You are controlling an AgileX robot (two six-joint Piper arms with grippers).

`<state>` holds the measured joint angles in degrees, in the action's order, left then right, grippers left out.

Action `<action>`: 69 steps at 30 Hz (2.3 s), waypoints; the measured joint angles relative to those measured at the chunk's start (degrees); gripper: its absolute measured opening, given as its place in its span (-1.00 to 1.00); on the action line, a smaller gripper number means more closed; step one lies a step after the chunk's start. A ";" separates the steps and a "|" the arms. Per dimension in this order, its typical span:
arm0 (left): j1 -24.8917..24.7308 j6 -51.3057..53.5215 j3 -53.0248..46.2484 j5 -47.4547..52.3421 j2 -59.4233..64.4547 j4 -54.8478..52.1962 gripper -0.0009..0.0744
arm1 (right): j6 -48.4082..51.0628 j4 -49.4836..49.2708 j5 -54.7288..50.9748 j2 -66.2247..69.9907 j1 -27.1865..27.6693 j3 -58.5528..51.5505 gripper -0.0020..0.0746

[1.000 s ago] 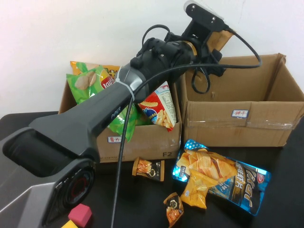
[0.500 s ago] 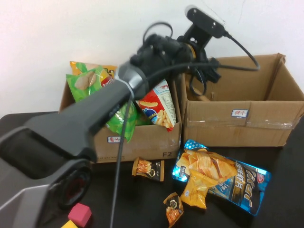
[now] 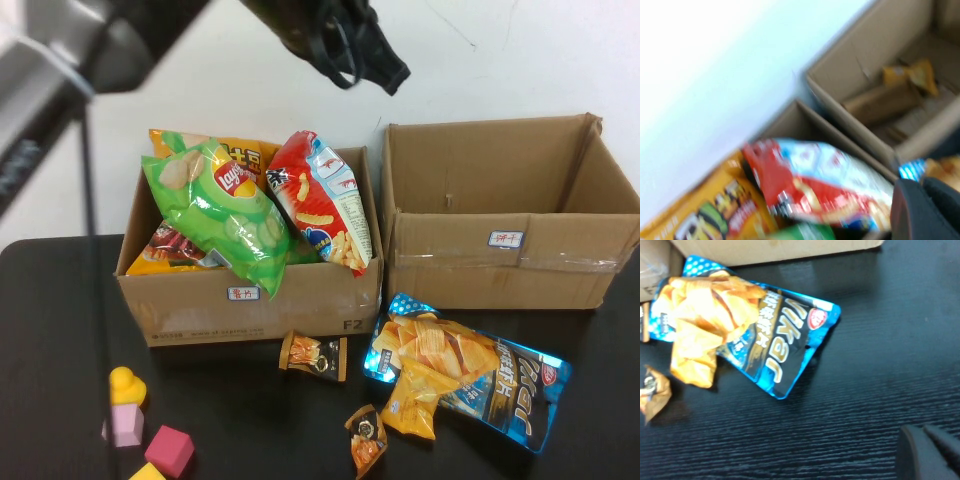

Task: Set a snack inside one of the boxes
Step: Pick up the biscuit

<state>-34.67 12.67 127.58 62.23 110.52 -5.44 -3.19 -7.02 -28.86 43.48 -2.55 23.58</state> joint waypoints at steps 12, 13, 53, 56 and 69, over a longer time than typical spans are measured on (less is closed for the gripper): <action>0.00 2.64 0.00 9.98 -7.34 8.34 -0.97 | 21.19 -16.74 -0.91 0.00 -1.65 0.00 -0.95; 0.00 2.77 -0.58 9.98 -8.14 8.59 -0.97 | 23.79 -18.94 -1.06 0.00 -2.12 0.00 -0.95; 0.00 -19.84 -105.38 -22.65 -93.86 -15.67 -0.98 | 59.22 -43.54 5.99 33.87 -26.73 13.14 0.27; 0.00 -23.40 -106.03 -23.24 -95.08 -18.18 -0.98 | 56.23 -44.01 10.93 41.44 -30.70 17.40 0.27; 0.00 -30.60 -107.37 -28.15 -95.30 -23.95 -0.98 | 51.15 -44.87 12.69 66.35 -33.66 32.17 0.28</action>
<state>-34.67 -17.94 20.21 34.08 15.22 -29.39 47.97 -51.89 -16.17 109.84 -36.20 55.75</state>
